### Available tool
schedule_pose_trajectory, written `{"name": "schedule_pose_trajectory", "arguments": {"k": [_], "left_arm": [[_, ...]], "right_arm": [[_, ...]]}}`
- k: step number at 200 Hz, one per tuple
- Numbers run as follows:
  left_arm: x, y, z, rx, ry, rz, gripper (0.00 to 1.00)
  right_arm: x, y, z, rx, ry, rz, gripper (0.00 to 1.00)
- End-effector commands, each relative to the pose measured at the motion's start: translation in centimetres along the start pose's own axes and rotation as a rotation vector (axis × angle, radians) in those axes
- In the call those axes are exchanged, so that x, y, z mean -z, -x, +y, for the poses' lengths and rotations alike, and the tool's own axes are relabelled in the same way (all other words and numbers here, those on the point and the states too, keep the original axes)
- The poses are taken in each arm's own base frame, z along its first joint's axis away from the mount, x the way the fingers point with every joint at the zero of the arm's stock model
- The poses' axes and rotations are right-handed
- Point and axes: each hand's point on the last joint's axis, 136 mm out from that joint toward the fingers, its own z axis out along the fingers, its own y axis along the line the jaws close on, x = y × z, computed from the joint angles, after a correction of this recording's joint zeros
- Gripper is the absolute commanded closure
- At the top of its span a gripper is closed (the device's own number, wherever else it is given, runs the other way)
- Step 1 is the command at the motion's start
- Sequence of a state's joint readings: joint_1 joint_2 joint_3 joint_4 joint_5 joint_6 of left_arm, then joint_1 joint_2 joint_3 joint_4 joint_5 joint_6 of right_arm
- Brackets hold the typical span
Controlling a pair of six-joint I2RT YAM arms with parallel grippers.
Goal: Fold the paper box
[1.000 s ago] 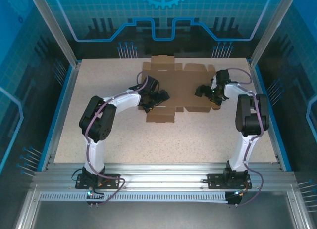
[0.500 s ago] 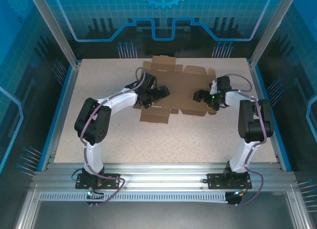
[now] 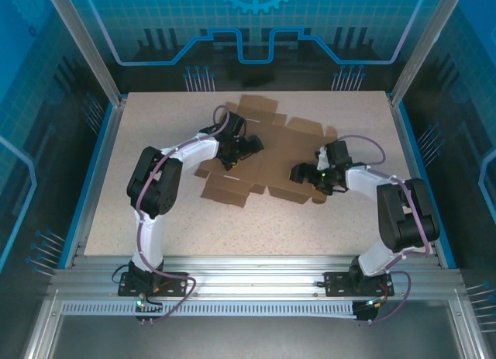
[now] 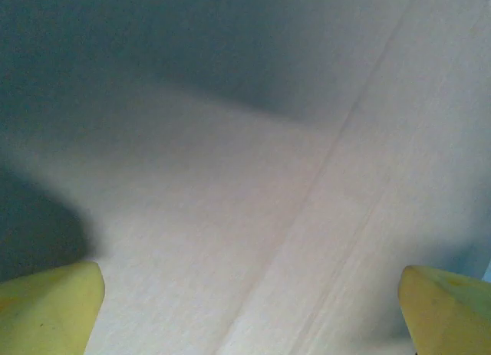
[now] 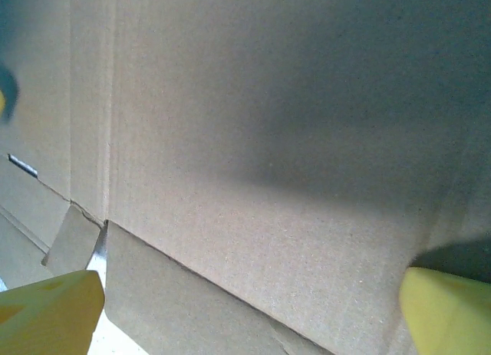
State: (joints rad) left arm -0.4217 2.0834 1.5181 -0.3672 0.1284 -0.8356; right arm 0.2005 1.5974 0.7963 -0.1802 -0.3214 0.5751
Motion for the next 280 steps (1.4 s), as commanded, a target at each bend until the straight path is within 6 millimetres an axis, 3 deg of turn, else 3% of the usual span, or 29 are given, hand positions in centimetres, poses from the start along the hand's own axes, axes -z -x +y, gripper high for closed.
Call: {"name": "schedule_pose_trajectory", "arguments": {"k": [1,34,56,75,94,100,140,174,195,240,280], "left_arm": [[-0.4,0.9,0.4,0.004,0.013,0.003,0.01],[0.0,1.8,-1.1,-0.012,-0.038,-0.012,0.01],[1.7,2.1,-1.7,-0.034,-0.051,-0.039,0.01],[3.9,1.7,-1.4,-0.044,-0.053,-0.063,0.01],[5.8,0.3,-0.1,-0.038,-0.046,-0.073,0.01],[6.3,-0.2,0.5,-0.035,-0.043,-0.078,0.01],[8.1,-3.1,4.1,0.008,-0.011,-0.078,0.01],[9.1,-5.1,6.7,0.045,0.045,-0.091,0.01],[9.2,-5.8,7.8,0.035,0.116,-0.097,0.01],[8.0,-6.5,8.9,0.052,0.193,-0.041,0.01],[6.8,-6.3,8.6,0.064,0.195,-0.02,0.01]], "right_arm": [[-0.7,-3.0,0.6,-0.07,-0.036,0.036,0.0],[-0.8,-4.6,5.7,-0.039,0.05,0.006,0.0],[0.5,-4.4,8.6,0.038,0.101,-0.035,0.0],[1.4,-3.6,9.7,0.127,0.116,-0.041,0.0],[1.9,-3.0,9.0,0.19,0.058,-0.005,0.0],[2.6,-1.7,9.7,0.226,0.057,-0.031,0.0],[3.7,3.2,7.5,0.281,-0.044,-0.028,0.0],[3.2,6.9,3.0,0.247,-0.228,0.03,0.0],[2.4,8.6,1.2,0.239,-0.281,0.036,0.0],[0.3,9.9,-0.3,0.19,-0.266,0.054,0.0],[-1.0,9.3,-1.4,0.151,-0.257,0.085,0.0]]}}
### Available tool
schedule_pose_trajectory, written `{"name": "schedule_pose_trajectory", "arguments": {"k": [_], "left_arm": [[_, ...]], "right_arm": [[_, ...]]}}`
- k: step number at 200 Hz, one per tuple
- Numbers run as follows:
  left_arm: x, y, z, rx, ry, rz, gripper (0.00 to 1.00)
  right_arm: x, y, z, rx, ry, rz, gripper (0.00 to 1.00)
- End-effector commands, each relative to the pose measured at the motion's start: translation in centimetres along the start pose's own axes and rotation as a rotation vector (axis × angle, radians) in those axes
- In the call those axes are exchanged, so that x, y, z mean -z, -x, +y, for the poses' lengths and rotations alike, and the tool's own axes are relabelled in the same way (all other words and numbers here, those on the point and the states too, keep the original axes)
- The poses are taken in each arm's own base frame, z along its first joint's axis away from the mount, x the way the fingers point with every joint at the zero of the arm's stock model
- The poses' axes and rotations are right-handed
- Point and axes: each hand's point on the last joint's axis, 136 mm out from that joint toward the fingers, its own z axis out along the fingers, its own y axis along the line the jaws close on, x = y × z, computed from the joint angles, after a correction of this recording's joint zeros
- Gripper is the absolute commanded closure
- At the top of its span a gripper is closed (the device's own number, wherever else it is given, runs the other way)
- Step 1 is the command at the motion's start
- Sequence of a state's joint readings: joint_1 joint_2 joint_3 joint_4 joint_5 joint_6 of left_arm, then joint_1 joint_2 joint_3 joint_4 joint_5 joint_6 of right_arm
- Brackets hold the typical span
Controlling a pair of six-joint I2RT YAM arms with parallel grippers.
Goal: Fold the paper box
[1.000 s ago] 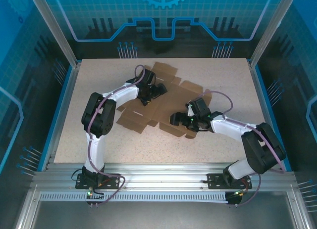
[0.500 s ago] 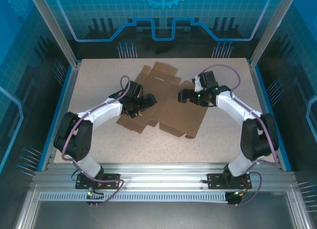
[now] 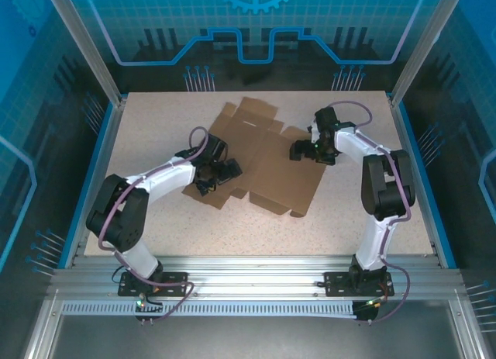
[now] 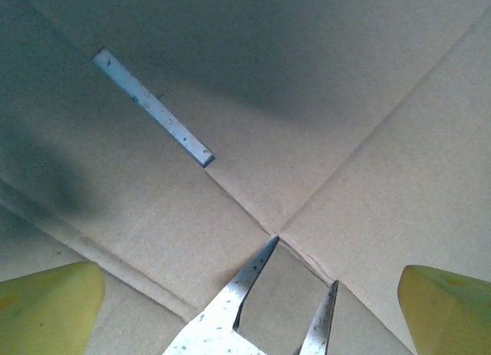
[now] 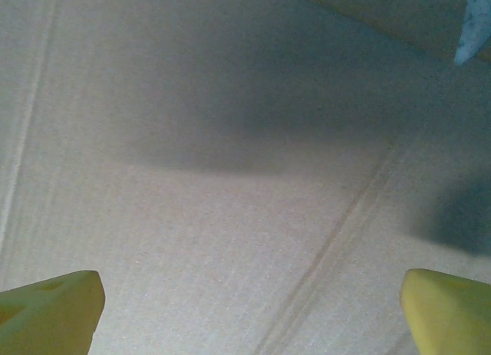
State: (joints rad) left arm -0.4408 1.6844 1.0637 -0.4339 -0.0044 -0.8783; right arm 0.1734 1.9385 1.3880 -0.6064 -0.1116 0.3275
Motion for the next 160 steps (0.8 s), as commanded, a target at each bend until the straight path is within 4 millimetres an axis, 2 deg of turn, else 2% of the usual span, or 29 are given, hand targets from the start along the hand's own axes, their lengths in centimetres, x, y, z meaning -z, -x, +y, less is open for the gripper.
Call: {"name": "schedule_pose_trajectory", "arguments": {"k": [1,47,93,134,160], "left_arm": [[-0.3,0.2,-0.2,0.018,0.024,0.01,0.01],[-1.6,0.4,-0.6,-0.001,0.048,0.036,0.01],[-2.5,1.5,-1.2,-0.026,0.074,0.04,0.01],[-3.9,2.9,-1.9,-0.057,0.088,0.044,0.01],[-4.6,4.1,-3.4,-0.085,0.061,0.043,0.01]], "right_arm": [[-0.4,-0.2,-0.4,-0.014,0.01,0.021,0.0],[-1.1,-2.8,-0.6,-0.067,0.036,0.039,0.0],[-1.2,-6.1,0.1,-0.074,0.038,0.061,0.0],[-0.2,-9.1,2.0,-0.067,0.052,0.039,0.0],[0.5,-11.3,4.1,-0.087,0.104,0.031,0.0]]}}
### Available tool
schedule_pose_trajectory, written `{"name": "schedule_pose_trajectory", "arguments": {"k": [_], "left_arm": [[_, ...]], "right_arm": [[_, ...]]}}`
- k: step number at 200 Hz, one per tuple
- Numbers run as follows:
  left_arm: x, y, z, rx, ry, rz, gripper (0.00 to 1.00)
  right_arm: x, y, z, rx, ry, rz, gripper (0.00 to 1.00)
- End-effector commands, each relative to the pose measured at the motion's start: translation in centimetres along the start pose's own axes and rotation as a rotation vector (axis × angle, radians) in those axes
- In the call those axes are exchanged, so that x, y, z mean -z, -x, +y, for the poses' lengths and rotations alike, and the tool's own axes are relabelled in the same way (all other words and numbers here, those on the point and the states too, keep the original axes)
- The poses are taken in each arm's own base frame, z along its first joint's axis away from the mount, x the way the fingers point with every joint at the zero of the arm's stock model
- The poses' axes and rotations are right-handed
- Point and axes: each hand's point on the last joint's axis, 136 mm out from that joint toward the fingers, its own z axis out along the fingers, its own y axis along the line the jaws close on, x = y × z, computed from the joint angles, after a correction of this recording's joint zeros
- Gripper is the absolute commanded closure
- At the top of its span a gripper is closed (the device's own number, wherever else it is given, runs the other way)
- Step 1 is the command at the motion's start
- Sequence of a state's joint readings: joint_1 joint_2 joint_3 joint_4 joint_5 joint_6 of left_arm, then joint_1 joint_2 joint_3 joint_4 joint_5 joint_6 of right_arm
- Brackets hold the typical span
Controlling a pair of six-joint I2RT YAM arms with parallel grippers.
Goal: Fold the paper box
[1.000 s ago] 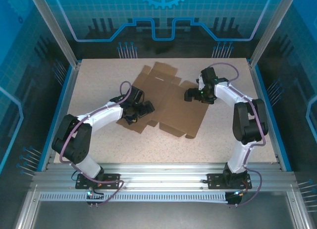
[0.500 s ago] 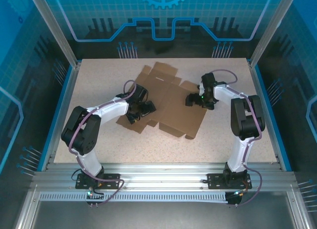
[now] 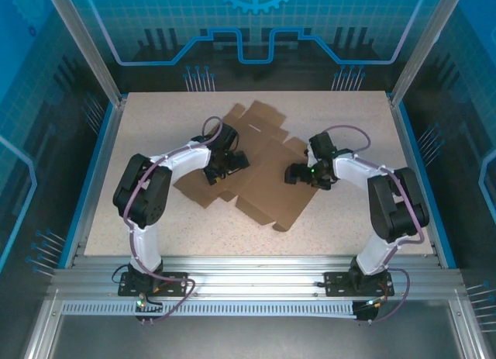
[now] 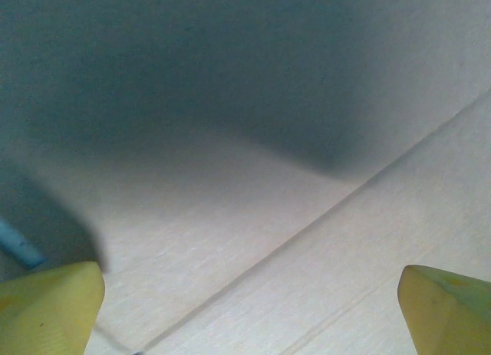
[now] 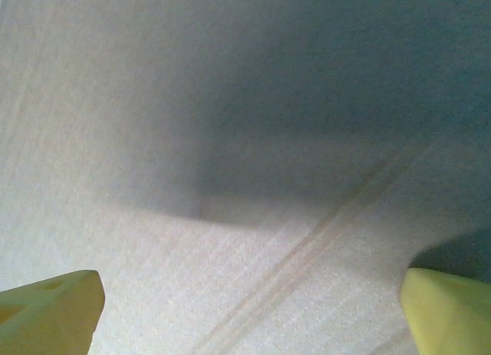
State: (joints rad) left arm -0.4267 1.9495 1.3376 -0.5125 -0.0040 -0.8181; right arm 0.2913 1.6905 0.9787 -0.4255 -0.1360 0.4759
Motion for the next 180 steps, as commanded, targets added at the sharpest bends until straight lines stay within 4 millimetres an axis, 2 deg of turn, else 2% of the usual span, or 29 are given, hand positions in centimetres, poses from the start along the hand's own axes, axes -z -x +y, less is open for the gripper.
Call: {"name": "schedule_pose_trajectory", "arguments": {"k": [1,20,26,60,65,69,81,103,133,180], "left_arm": [[-0.5,1.2,-0.7,-0.045,0.003,0.006,0.01],[-0.9,2.1,-2.1,-0.067,-0.019,0.0,0.01],[-1.1,2.4,-2.5,-0.073,-0.028,0.0,0.01],[-0.6,3.5,-4.3,-0.084,-0.067,-0.02,0.01],[-0.3,3.7,-4.4,-0.085,-0.067,-0.027,0.01],[-0.1,3.7,-4.4,-0.087,-0.065,-0.03,0.01],[0.8,3.7,-4.0,-0.086,-0.057,-0.044,0.01],[2.2,3.0,-2.7,-0.071,-0.038,-0.057,0.01],[3.2,0.2,-0.9,-0.017,-0.061,-0.014,0.01],[3.9,-4.2,1.5,0.014,-0.047,0.034,0.01]], "right_arm": [[0.5,-2.1,1.8,-0.051,0.048,0.004,0.0],[1.0,-3.3,4.3,-0.044,0.084,-0.01,0.0],[0.6,-4.5,4.6,-0.046,0.087,0.007,0.0],[1.2,-7.5,11.6,0.067,0.211,0.029,0.0],[1.2,-8.1,12.0,0.09,0.212,0.037,0.0],[1.8,-7.6,13.2,0.115,0.232,0.018,0.0],[2.7,-7.6,14.1,0.17,0.246,0.0,0.0],[3.9,-5.9,13.5,0.226,0.22,-0.042,0.0],[4.8,-2.7,10.9,0.26,0.167,-0.05,0.0],[3.9,2.7,5.8,0.217,0.073,-0.04,0.0]]}}
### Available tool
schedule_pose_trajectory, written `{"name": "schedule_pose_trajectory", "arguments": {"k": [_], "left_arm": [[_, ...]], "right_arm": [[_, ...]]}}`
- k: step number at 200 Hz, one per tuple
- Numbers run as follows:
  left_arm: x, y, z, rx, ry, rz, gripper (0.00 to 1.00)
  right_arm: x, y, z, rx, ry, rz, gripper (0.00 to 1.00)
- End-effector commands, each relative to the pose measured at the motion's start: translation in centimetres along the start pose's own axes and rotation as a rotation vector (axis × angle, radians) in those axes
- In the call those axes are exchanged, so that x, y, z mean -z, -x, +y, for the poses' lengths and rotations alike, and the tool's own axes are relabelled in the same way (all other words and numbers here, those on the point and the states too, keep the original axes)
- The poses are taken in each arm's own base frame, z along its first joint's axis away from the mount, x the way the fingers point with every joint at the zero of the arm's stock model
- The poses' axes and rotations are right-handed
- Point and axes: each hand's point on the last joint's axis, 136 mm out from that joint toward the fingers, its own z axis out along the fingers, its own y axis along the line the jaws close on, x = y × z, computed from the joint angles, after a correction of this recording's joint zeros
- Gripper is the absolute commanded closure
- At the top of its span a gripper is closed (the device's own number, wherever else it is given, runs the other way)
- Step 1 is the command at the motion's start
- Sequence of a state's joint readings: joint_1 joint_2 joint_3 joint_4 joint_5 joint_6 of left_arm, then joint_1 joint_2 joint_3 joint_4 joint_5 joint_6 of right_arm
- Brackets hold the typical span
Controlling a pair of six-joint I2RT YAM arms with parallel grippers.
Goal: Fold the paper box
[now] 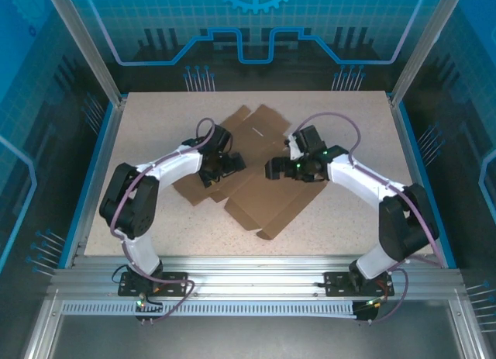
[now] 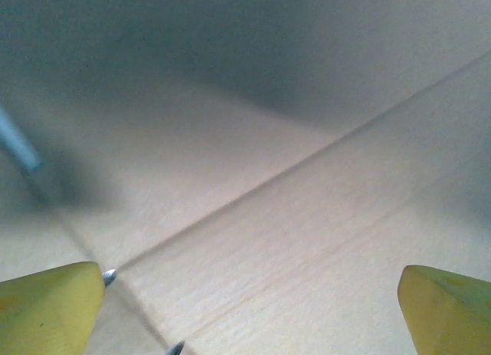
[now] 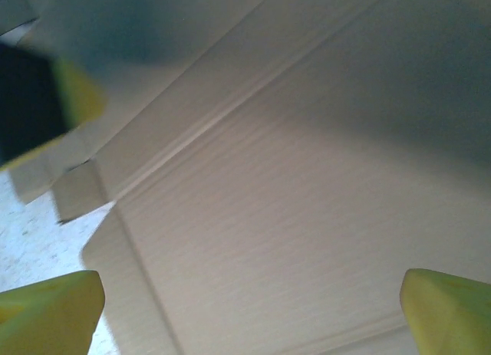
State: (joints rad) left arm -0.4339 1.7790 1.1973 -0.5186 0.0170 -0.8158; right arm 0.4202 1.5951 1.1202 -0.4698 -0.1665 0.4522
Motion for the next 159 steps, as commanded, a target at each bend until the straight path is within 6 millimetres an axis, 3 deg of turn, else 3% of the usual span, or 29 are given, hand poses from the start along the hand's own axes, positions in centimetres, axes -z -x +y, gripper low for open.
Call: {"name": "schedule_pose_trajectory", "arguments": {"k": [1,29,62,159], "left_arm": [[0.6,-2.0,0.1,0.026,-0.014,0.029,0.01],[0.2,-3.0,0.0,0.032,-0.016,0.047,0.01],[-0.7,-3.3,-0.7,0.03,-0.016,0.06,0.01],[-3.3,-2.7,-1.3,0.01,0.026,0.076,0.01]], "right_arm": [[-0.8,0.0,-3.0,0.029,-0.06,0.081,0.0],[-1.9,0.8,-5.8,-0.016,-0.09,0.103,0.0],[-3.0,0.4,-7.4,-0.046,-0.101,0.122,0.0],[-4.2,-4.7,-9.7,-0.123,-0.158,0.184,0.0]]}}
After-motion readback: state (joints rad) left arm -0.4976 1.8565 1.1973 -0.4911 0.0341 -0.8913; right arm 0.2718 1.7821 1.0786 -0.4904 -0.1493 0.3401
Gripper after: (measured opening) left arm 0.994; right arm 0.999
